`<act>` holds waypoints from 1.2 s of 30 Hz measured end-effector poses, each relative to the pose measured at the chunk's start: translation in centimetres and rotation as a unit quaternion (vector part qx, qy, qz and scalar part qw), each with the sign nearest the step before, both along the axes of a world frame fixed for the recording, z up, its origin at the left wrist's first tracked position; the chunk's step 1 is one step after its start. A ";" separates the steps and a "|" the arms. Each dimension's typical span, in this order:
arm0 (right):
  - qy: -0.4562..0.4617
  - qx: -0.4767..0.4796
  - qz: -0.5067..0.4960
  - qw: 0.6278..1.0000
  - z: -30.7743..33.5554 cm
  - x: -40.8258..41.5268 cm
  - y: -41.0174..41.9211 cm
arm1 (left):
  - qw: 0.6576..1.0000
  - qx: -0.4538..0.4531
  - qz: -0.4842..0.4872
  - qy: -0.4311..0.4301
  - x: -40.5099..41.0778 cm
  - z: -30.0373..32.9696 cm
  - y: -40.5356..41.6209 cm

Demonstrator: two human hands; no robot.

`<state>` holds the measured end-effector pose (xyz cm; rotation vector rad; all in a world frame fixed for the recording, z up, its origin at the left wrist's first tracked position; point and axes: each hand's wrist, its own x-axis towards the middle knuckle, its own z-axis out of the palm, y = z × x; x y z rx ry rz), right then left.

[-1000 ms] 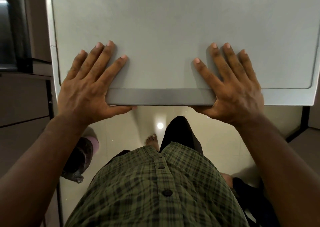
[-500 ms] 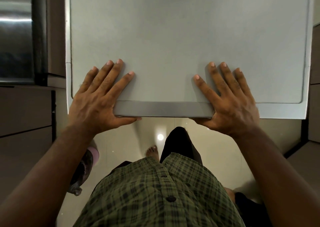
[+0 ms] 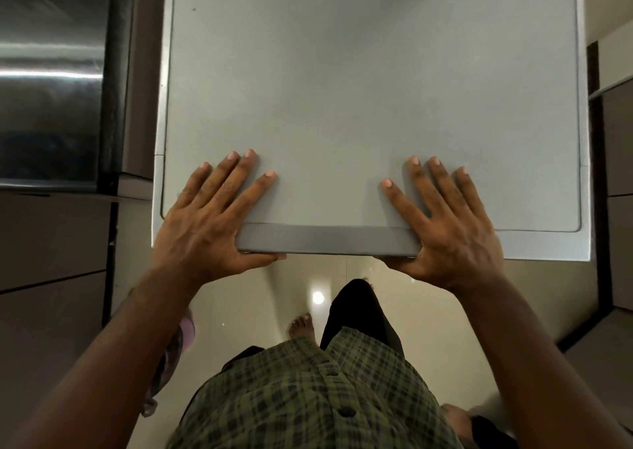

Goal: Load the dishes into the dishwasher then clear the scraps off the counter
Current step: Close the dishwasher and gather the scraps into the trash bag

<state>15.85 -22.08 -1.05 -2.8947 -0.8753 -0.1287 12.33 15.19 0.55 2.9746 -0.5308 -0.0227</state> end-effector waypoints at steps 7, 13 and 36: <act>0.001 -0.003 0.005 1.000 0.0 -0.1 -0.1 | 1.000 0.008 0.000 -0.004 0.0 0.0 -0.1; 0.001 -0.026 0.008 1.000 0.2 -0.1 -0.1 | 1.000 0.021 -0.004 -0.009 -0.1 0.2 -0.1; 0.048 -0.058 0.002 0.997 1.3 -0.4 0.0 | 0.998 0.054 0.002 0.021 -0.6 1.2 -0.3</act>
